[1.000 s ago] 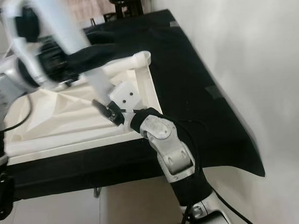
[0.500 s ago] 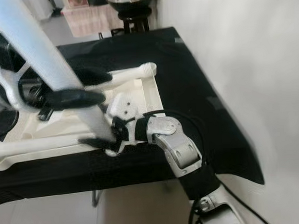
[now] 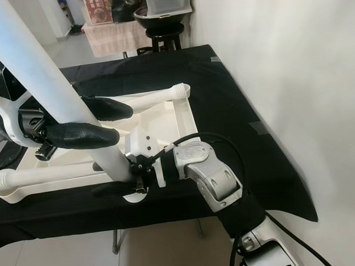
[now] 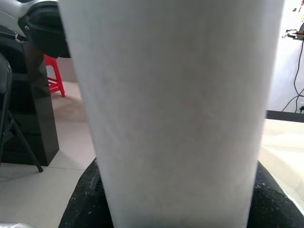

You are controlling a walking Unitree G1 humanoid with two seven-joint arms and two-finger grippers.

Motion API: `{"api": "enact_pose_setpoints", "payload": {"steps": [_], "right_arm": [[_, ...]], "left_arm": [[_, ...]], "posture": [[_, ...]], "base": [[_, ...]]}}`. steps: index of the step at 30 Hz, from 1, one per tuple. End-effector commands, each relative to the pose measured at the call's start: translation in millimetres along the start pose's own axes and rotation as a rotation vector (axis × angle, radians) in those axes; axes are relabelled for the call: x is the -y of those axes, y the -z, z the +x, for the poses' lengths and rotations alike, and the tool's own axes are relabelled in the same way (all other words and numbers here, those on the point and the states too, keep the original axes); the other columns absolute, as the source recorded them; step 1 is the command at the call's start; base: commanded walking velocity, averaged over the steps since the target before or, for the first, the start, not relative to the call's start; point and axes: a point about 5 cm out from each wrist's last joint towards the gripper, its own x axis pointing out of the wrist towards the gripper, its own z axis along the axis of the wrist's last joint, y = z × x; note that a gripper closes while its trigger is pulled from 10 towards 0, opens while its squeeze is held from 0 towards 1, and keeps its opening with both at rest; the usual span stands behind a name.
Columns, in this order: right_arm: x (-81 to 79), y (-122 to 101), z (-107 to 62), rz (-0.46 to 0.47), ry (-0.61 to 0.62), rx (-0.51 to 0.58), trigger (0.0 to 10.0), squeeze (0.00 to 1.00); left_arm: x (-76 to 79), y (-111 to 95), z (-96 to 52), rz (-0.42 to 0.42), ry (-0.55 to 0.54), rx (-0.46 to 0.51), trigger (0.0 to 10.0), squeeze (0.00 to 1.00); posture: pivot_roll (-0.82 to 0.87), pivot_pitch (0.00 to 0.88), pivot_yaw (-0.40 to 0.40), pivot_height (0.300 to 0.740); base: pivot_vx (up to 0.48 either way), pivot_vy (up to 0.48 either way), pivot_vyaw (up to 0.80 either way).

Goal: Building children table

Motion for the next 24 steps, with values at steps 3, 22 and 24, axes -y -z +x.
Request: {"api": "enact_pose_setpoints", "payload": {"steps": [3,22,24], "right_arm": [[25.6,-2.5,-16.7,0.008,0.201,-0.012,0.0,0.0],[82.1,21.6,-111.1,0.095,0.938,-0.065,0.0,0.0],[83.2,25.4,-124.2,0.105,0.985,-0.05,0.0,0.0]], "left_arm": [[6.9,11.2,10.9,-0.083,0.117,0.032,9.0,0.8],[-12.7,25.4,-79.4,0.093,-0.978,0.208,10.0,1.0],[-4.4,49.6,-80.2,0.054,-1.079,0.149,10.0,1.0]], "posture": [[-0.09,0.011,0.073,0.74],[-0.05,0.078,0.054,0.74],[-0.04,0.097,0.05,0.74]], "base": [[0.0,0.0,0.0],[0.0,0.0,0.0],[0.0,0.0,0.0]]}}
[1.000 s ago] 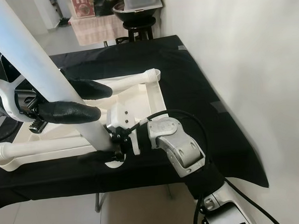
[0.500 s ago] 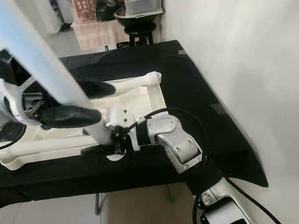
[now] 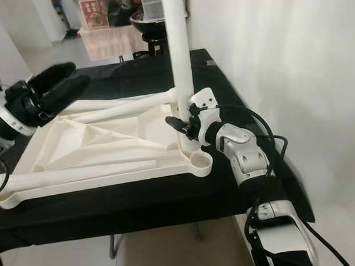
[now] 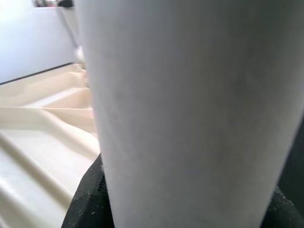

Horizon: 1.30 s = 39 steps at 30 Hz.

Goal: Building children table

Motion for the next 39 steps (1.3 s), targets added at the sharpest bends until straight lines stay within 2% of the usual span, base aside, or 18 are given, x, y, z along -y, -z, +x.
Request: {"api": "enact_pose_setpoints", "payload": {"steps": [1,2,3,4,5,6,7,9,11,15,20,22,26,30,35,36,37,39], "right_arm": [[4.6,-7.0,-0.4,0.001,0.019,0.041,0.0,0.0],[8.2,-6.8,-5.1,0.025,0.016,0.069,0.0,0.0],[8.8,-6.6,-10.7,0.056,-0.016,0.109,0.0,0.0],[5.8,-5.8,-17.7,0.066,-0.075,0.142,4.2,0.0],[3.1,-5.4,-22.6,0.068,-0.118,0.162,4.2,0.0],[-0.5,-2.3,-26.9,0.059,-0.156,0.17,10.0,0.0],[-0.5,-2.3,-26.9,0.059,-0.156,0.17,10.0,0.0],[-4.6,2.8,-31.7,0.066,-0.184,0.169,10.0,0.0],[-7.4,4.5,-33.3,0.068,-0.193,0.172,10.0,0.0],[-8.9,4.5,-33.1,0.067,-0.195,0.174,10.0,0.0],[-16.8,0.9,-32.3,0.066,-0.229,0.193,10.0,0.0],[-19.5,-8.5,-35.4,0.068,-0.29,0.237,10.0,0.0],[-20.1,-13.9,-37.6,0.057,-0.331,0.259,10.0,0.0],[-18.7,-19.5,-34.6,0.036,-0.364,0.27,10.0,0.0],[-18.1,-23.0,-34.9,0.024,-0.398,0.288,10.0,0.0],[-19.7,-22.7,-35.6,-0.007,-0.449,0.277,10.0,0.0],[-19.7,-22.7,-35.6,-0.007,-0.449,0.277,10.0,0.0],[-23.0,-20.5,-34.9,-0.051,-0.5,0.25,10.0,0.0]], "left_arm": [[-0.9,3.2,-2.5,0.02,-0.043,-0.02,10.0,1.0],[4.7,16.4,-8.7,0.025,-0.07,-0.071,10.0,0.87],[13.6,32.4,-15.2,0.024,-0.092,-0.132,10.0,0.0],[23.0,48.2,-23.2,0.027,-0.11,-0.188,10.0,0.0],[30.0,56.8,-28.6,0.031,-0.122,-0.219,10.0,0.0],[35.0,68.9,-34.8,0.03,-0.155,-0.258,10.0,0.0],[35.0,68.9,-34.8,0.03,-0.155,-0.258,10.0,0.0],[43.8,84.4,-43.5,0.044,-0.191,-0.319,10.0,0.0],[52.1,91.4,-46.9,0.056,-0.206,-0.346,10.0,0.0],[54.7,92.0,-47.6,0.054,-0.211,-0.347,10.0,0.0],[65.6,99.1,-43.6,0.123,-0.267,-0.367,10.0,0.0],[68.5,98.1,-45.0,0.15,-0.296,-0.366,10.0,0.0],[73.7,97.6,-47.2,0.175,-0.305,-0.371,10.0,0.0],[85.3,97.6,-48.6,0.238,-0.265,-0.395,10.0,0.0],[93.3,99.0,-47.6,0.238,-0.217,-0.408,10.0,0.0],[106.1,101.9,-49.2,0.166,-0.16,-0.421,10.0,0.0],[106.1,101.9,-49.2,0.166,-0.16,-0.421,10.0,0.0],[121.5,105.1,-53.6,0.115,-0.076,-0.459,10.0,0.0]], "posture": [[-0.04,0.097,0.05,0.74],[-0.03,0.115,0.049,0.74],[-0.03,0.127,0.053,0.74],[-0.02,0.149,0.059,0.74],[-0.02,0.153,0.061,0.74],[-0.02,0.167,0.064,0.74],[-0.02,0.167,0.064,0.74],[-0.01,0.192,0.072,0.74],[-0.01,0.21,0.081,0.74],[-0.01,0.218,0.085,0.74],[-0.01,0.245,0.096,0.74],[-0.01,0.274,0.105,0.74],[-0.01,0.279,0.108,0.74],[0.0,0.285,0.106,0.74],[0.0,0.282,0.103,0.74],[0.0,0.279,0.1,0.74],[0.0,0.279,0.1,0.74],[0.0,0.276,0.1,0.74]], "base": [[0.0,0.0,0.0],[0.0,0.0,0.0],[0.0,0.0,0.0],[0.0,0.0,0.0],[0.0,0.0,0.0],[0.0,0.0,0.0],[0.0,0.0,0.0],[0.0,0.0,0.0],[0.0,0.0,0.0],[0.0,0.0,0.0],[0.0,0.0,0.0],[0.0,0.0,-0.8],[0.0,0.0,-0.8],[0.0,0.0,-0.26],[0.0,0.0,0.0],[0.0,0.0,0.0],[0.0,0.0,0.0],[0.0,0.0,0.0]]}}
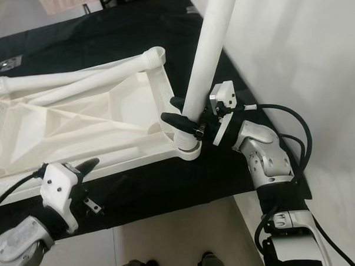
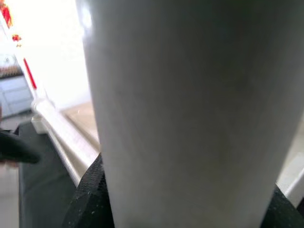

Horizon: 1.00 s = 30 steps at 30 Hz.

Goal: Building children table

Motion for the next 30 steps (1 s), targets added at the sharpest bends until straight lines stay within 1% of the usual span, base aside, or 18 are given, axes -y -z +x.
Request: {"api": "enact_pose_setpoints", "payload": {"steps": [1,3,4,5,6,7,9,11,12,13,15,16,17,21,22,25,27,30], "right_arm": [[-5.8,4.2,5.5,-0.028,-0.079,-0.039,10.0,0.0],[-5.8,4.2,5.5,-0.028,-0.079,-0.039,10.0,0.0],[-7.1,4.6,7.3,-0.04,-0.114,-0.052,10.0,0.0],[-7.1,4.6,7.3,-0.04,-0.114,-0.052,10.0,0.0],[-9.5,4.6,9.9,-0.061,-0.169,-0.074,10.0,0.0],[-9.5,4.6,9.9,-0.061,-0.169,-0.074,10.0,0.0],[-13.4,4.3,15.9,-0.105,-0.28,-0.129,10.0,0.0],[-13.4,4.3,15.9,-0.105,-0.28,-0.129,10.0,0.0],[-14.2,4.1,18.5,-0.118,-0.325,-0.156,10.0,0.0],[-14.2,4.1,18.5,-0.118,-0.325,-0.156,10.0,0.0],[-13.2,2.4,23.1,-0.154,-0.404,-0.212,10.0,0.0],[-13.2,2.4,23.1,-0.154,-0.404,-0.212,10.0,0.0],[-8.7,-3.8,28.3,-0.187,-0.424,-0.225,10.0,0.0],[-6.4,-6.9,30.6,-0.194,-0.416,-0.218,10.0,0.0],[3.4,-18.6,33.4,-0.191,-0.38,-0.174,10.0,0.0],[6.4,-22.9,33.5,-0.184,-0.372,-0.157,10.0,0.0],[9.8,-27.6,33.0,-0.172,-0.366,-0.137,10.0,0.0],[15.8,-29.6,21.2,-0.095,-0.383,-0.114,10.0,0.0]], "left_arm": [[14.1,4.2,-6.4,0.001,0.098,-0.055,10.0,0.0],[14.1,4.2,-6.4,0.001,0.098,-0.055,10.0,0.0],[19.5,6.4,-8.5,0.009,0.128,-0.074,10.0,0.0],[19.5,6.4,-8.5,0.009,0.128,-0.074,10.0,0.0],[22.8,7.6,-10.1,0.011,0.139,-0.085,10.0,0.0],[22.8,7.6,-10.1,0.011,0.139,-0.085,10.0,0.0],[25.9,9.6,-11.8,0.006,0.132,-0.095,10.0,0.0],[25.9,9.6,-11.8,0.006,0.132,-0.095,10.0,0.0],[26.3,10.1,-11.9,0.002,0.128,-0.096,10.0,0.0],[26.3,10.1,-11.9,0.002,0.128,-0.096,10.0,0.0],[27.0,10.5,-12.0,0.0,0.127,-0.096,10.0,0.0],[27.0,10.5,-12.0,0.0,0.127,-0.096,10.0,0.0],[26.6,10.0,-11.7,0.01,0.119,-0.087,10.0,0.0],[26.2,9.7,-11.6,0.014,0.116,-0.082,10.0,0.0],[26.9,8.8,-12.1,0.015,0.108,-0.075,10.0,0.0],[27.2,8.4,-12.3,0.013,0.106,-0.073,10.0,0.0],[27.5,8.2,-12.5,0.011,0.104,-0.07,10.0,0.0],[29.0,7.5,-12.6,-0.001,0.104,-0.058,10.0,0.0]], "posture": [[0.0,0.275,0.099,0.74],[0.0,0.275,0.099,0.74],[0.01,0.27,0.099,0.74],[0.01,0.27,0.099,0.74],[0.01,0.269,0.1,0.74],[0.01,0.269,0.1,0.74],[0.01,0.265,0.097,0.74],[0.01,0.265,0.097,0.74],[0.01,0.266,0.095,0.74],[0.01,0.266,0.095,0.74],[0.01,0.272,0.097,0.74],[0.01,0.272,0.097,0.74],[0.01,0.277,0.097,0.74],[0.01,0.277,0.097,0.74],[0.01,0.283,0.09,0.74],[0.01,0.283,0.09,0.74],[0.01,0.283,0.09,0.74],[0.01,0.295,0.08,0.74]], "base": [[0.0,0.0,0.0],[0.0,0.0,0.0],[0.0,0.0,0.0],[0.0,0.0,0.0],[0.0,0.0,0.0],[0.0,0.0,0.0],[0.0,0.0,0.0],[0.0,0.0,0.0],[0.0,0.0,0.0],[0.0,0.0,0.0],[0.0,0.0,0.0],[0.0,0.0,0.0],[0.0,0.0,0.0],[0.0,0.0,0.0],[0.0,0.0,0.0],[0.0,0.0,0.0],[0.0,0.0,0.0],[0.0,0.0,0.0]]}}
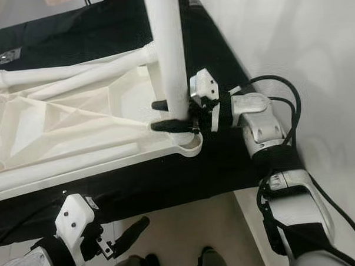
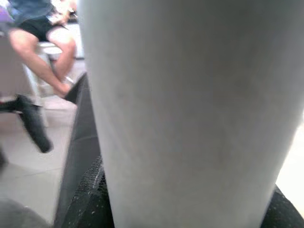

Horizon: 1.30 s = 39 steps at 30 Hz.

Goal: Building children table

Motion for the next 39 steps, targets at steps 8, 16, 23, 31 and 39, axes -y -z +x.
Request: {"api": "enact_pose_setpoints", "payload": {"steps": [8,16,23,31,39], "right_arm": [[-0.6,2.0,-15.6,0.013,-0.041,-0.014,10.0,0.0],[-6.4,10.9,-8.4,-0.071,-0.135,-0.148,10.0,0.0],[-17.9,10.7,1.1,-0.112,-0.268,-0.218,10.0,0.0],[-10.7,12.4,14.9,-0.044,-0.186,-0.116,10.0,0.0],[1.8,23.2,20.1,0.032,0.119,-0.053,10.0,0.0]], "left_arm": [[6.1,-1.6,-2.1,-0.006,0.013,0.015,10.0,0.0],[6.5,-2.2,-1.3,0.003,0.019,0.017,10.0,0.0],[6.3,-2.6,-0.7,0.008,0.021,0.017,10.0,0.0],[5.9,-2.7,1.0,0.007,0.02,0.02,10.0,0.0],[5.2,-2.8,2.2,0.01,0.016,0.019,10.0,0.0]], "posture": [[0.02,0.299,0.081,0.74],[0.01,0.303,0.078,0.74],[0.01,0.303,0.076,0.74],[0.01,0.301,0.071,0.74],[0.0,0.3,0.072,0.74]], "base": [[0.0,0.0,0.0],[0.0,0.0,0.0],[0.0,0.0,0.0],[0.0,0.0,0.0],[0.0,0.0,0.0]]}}
